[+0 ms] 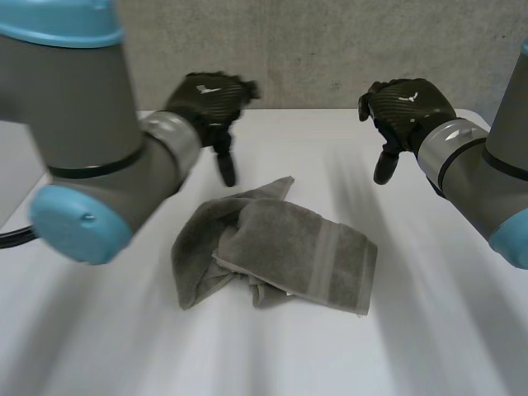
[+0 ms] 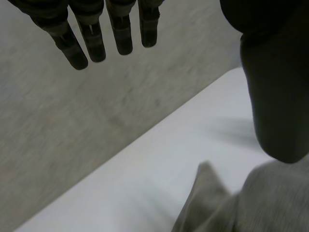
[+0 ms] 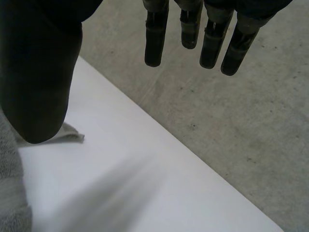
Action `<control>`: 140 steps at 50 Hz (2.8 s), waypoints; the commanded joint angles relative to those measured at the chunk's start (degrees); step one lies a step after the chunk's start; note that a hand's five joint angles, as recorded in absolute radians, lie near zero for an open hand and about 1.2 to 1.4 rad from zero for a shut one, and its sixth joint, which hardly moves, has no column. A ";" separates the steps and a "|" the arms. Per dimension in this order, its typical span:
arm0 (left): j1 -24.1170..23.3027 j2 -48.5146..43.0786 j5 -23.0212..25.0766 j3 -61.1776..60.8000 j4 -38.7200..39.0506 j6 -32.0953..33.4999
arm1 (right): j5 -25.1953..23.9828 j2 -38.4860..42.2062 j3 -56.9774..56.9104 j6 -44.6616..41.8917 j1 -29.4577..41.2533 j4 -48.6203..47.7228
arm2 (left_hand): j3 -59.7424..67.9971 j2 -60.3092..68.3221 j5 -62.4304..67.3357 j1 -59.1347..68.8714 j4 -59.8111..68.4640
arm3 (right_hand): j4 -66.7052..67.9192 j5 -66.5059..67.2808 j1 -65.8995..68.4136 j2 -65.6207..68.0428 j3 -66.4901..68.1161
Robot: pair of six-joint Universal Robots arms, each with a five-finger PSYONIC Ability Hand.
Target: Fold the towel.
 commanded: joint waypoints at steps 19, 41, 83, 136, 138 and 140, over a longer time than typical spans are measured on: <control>7.68 14.92 6.01 -43.78 7.52 -1.03 | -6.26 -0.36 15.14 -7.88 8.18 2.96 | 29.12 28.78 20.62 28.15 28.54 | 8.70 9.44 9.56 9.03 9.46; 7.77 0.60 -0.05 -36.75 16.75 -3.41 | -0.03 7.91 22.36 4.27 12.23 -12.80 | 17.01 16.66 8.50 16.04 16.43 | -2.91 -2.17 -2.05 -2.57 -2.15; 9.35 -0.02 -3.13 -36.57 19.38 11.71 | 8.41 11.16 10.24 -1.62 8.37 -13.15 | 1.37 1.02 -7.14 0.39 0.78 | 65.66 66.40 66.52 66.00 66.42; 11.99 -1.26 -5.66 8.05 38.77 20.95 | 1.31 12.14 -19.83 -20.96 3.18 -48.77 | 65.60 65.25 57.10 64.63 65.02 | 65.66 66.40 66.52 66.00 66.42; 11.90 0.16 -6.73 9.13 42.24 19.71 | 0.77 10.98 -19.21 -19.81 3.18 -53.49 | 65.60 65.25 57.10 64.63 65.02 | 65.66 66.40 66.52 66.00 66.42; 11.82 2.00 -7.17 9.30 47.14 17.96 | 0.33 9.76 -18.16 -18.23 3.44 -54.73 | 65.60 65.25 57.10 64.63 65.02 | 65.66 66.40 66.52 66.00 66.42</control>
